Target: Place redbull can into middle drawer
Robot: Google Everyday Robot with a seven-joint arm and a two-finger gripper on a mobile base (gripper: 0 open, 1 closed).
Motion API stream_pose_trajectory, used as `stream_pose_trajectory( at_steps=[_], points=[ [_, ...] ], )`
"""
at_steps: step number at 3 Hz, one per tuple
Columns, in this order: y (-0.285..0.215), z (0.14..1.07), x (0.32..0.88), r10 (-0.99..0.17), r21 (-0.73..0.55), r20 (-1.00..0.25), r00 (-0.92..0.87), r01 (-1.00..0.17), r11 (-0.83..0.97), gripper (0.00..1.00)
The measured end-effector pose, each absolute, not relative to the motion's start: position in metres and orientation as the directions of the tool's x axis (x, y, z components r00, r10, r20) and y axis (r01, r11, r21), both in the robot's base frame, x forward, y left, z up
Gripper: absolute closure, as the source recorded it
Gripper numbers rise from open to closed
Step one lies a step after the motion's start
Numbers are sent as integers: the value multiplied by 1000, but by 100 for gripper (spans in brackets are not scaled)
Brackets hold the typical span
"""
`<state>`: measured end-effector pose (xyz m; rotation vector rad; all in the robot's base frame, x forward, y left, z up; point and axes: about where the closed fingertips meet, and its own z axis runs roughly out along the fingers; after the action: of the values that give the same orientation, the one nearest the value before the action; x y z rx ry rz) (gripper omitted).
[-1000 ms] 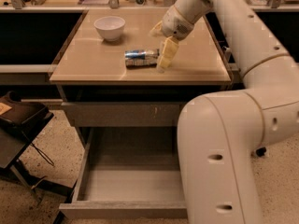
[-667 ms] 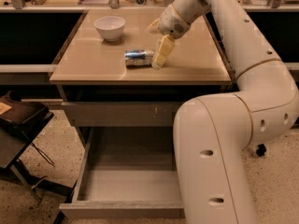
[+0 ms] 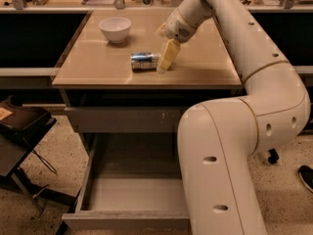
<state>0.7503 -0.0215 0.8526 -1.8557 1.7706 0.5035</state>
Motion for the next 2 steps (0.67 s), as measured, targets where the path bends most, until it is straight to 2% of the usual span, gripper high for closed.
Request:
stream_pose_trajectory(
  at_steps=[2],
  points=[
    [-8, 819, 753, -797, -83, -598, 82, -996, -40, 0]
  ],
)
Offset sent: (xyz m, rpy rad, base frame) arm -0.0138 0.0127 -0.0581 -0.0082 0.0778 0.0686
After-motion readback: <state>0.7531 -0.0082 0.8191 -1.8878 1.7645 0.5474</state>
